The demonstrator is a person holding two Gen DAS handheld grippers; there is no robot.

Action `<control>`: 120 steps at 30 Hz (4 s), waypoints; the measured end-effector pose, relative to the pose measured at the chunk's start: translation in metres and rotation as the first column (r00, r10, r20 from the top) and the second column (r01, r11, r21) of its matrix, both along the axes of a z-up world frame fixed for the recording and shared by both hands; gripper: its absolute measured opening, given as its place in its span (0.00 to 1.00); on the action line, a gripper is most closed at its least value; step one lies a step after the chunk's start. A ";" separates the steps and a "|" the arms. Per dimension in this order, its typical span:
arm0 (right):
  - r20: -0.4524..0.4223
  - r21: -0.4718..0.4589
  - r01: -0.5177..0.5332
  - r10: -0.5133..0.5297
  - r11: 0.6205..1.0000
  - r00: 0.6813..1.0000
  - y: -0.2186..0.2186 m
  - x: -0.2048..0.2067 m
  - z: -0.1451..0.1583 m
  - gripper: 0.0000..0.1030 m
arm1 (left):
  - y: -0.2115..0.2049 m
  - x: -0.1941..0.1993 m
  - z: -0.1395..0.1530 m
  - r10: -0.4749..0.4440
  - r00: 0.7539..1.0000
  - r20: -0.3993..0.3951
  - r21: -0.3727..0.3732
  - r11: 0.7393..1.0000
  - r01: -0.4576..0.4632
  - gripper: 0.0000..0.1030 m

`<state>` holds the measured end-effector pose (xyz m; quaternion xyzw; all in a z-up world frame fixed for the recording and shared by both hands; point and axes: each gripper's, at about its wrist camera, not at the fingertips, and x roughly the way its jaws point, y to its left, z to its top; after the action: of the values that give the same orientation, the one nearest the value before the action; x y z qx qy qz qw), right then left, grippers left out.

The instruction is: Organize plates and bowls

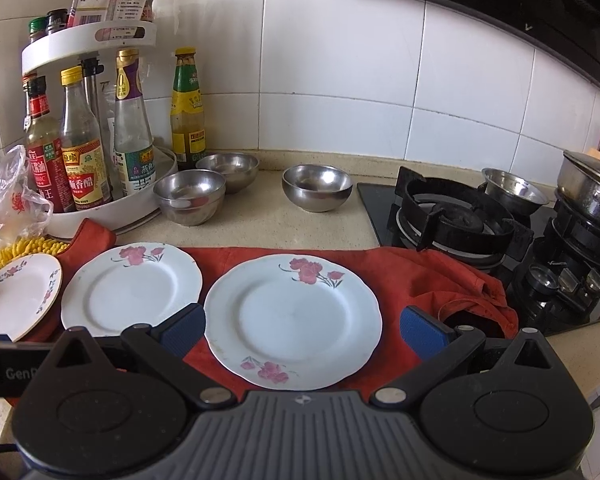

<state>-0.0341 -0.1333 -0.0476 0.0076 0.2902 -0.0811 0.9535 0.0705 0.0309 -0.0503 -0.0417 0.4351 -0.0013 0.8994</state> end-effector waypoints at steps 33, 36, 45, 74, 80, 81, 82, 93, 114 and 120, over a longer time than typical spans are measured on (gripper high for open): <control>-0.200 0.314 -0.348 0.420 0.883 0.885 -0.127 0.132 -0.066 0.71 | -0.091 0.082 -0.053 -0.065 0.988 -0.138 -0.186 0.982 0.039 0.87; -0.208 0.330 -0.386 0.465 0.862 0.860 -0.132 0.140 -0.068 0.67 | -0.098 0.086 -0.054 -0.074 0.989 -0.129 -0.192 0.980 0.048 0.85; -0.223 0.385 -0.418 0.522 0.823 0.823 -0.143 0.151 -0.076 0.54 | -0.115 0.097 -0.056 -0.078 0.989 -0.124 -0.166 0.984 0.056 0.87; -0.160 0.297 -0.672 0.729 0.678 0.665 -0.045 0.216 -0.040 0.55 | 0.000 0.084 -0.023 0.241 0.966 -0.091 -0.131 0.959 -0.251 0.93; -0.194 0.272 -0.712 0.761 0.648 0.619 -0.006 0.238 -0.051 0.55 | 0.025 0.082 -0.033 0.337 0.932 -0.134 -0.133 0.926 -0.354 0.93; -0.205 0.273 -0.714 0.764 0.645 0.611 -0.001 0.241 -0.053 0.55 | 0.027 0.083 -0.034 0.351 0.926 -0.137 -0.122 0.922 -0.368 0.93; -0.214 0.276 -0.716 0.767 0.641 0.605 0.003 0.243 -0.055 0.55 | 0.029 0.084 -0.036 0.359 0.923 -0.139 -0.116 0.920 -0.375 0.93; -0.243 0.322 -0.749 0.815 0.579 0.525 0.020 0.248 -0.066 0.53 | 0.036 0.099 -0.045 0.362 0.918 -0.161 -0.119 0.916 -0.382 0.93; -0.231 0.322 -0.784 0.847 0.531 0.479 0.025 0.244 -0.067 0.47 | 0.026 0.118 -0.053 0.354 0.924 -0.145 -0.040 0.931 -0.363 0.95; -0.226 0.302 -0.787 0.842 0.538 0.490 0.025 0.243 -0.067 0.43 | 0.025 0.118 -0.053 0.345 0.929 -0.133 -0.047 0.934 -0.353 0.93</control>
<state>0.2087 -0.1081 -0.1150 -0.0698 0.4262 0.4037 0.8065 0.1889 0.0557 -0.1030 -0.1498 0.4748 0.1460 0.8549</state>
